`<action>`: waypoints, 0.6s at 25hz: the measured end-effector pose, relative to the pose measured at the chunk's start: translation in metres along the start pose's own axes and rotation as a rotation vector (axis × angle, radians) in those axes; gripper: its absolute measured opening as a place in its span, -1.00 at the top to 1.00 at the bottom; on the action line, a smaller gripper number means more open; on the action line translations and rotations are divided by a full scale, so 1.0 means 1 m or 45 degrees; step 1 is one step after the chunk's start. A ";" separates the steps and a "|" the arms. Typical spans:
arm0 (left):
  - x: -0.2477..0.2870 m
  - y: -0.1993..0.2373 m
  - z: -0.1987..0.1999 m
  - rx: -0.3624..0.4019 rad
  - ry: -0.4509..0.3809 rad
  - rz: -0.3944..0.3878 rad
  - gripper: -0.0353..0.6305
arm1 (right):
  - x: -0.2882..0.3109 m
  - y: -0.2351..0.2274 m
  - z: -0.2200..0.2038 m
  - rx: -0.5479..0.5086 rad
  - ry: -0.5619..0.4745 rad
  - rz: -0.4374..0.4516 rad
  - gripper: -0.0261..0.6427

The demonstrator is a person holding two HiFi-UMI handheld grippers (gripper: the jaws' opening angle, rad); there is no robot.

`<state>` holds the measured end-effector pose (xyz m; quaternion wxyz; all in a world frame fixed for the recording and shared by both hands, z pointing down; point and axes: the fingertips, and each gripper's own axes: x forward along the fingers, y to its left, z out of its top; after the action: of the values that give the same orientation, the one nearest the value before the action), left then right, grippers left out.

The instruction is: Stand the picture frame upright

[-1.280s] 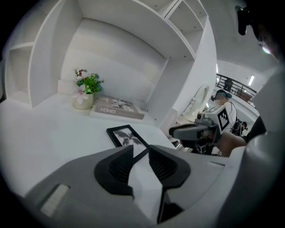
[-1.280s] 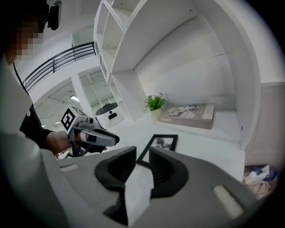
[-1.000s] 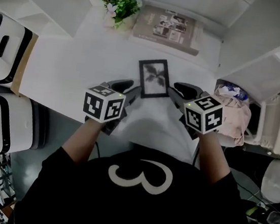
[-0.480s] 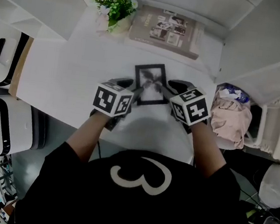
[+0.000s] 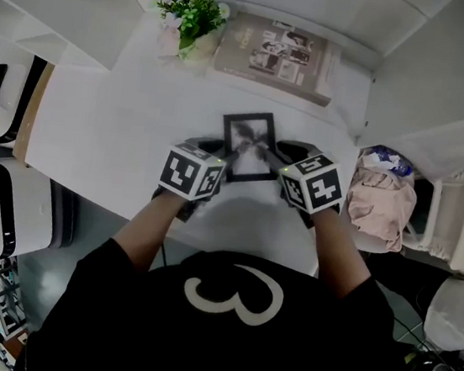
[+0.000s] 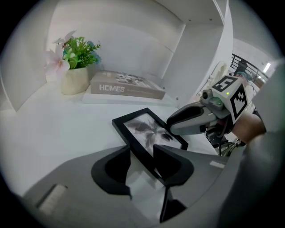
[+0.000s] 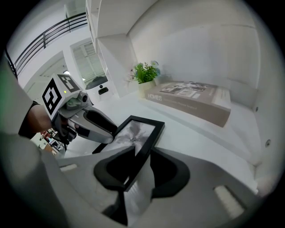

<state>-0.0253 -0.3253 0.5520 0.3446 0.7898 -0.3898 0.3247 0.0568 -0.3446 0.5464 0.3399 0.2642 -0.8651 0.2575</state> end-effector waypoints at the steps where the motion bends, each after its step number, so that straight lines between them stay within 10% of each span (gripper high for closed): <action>1: 0.000 0.000 0.000 -0.002 0.001 -0.003 0.39 | 0.000 0.000 0.000 0.005 0.000 0.004 0.59; 15: -0.001 -0.001 -0.004 0.042 0.021 -0.001 0.39 | -0.001 0.007 -0.006 0.040 -0.006 -0.052 0.61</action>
<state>-0.0263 -0.3214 0.5533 0.3349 0.7927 -0.3813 0.3376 0.0553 -0.3353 0.5473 0.3390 0.2877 -0.8561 0.2637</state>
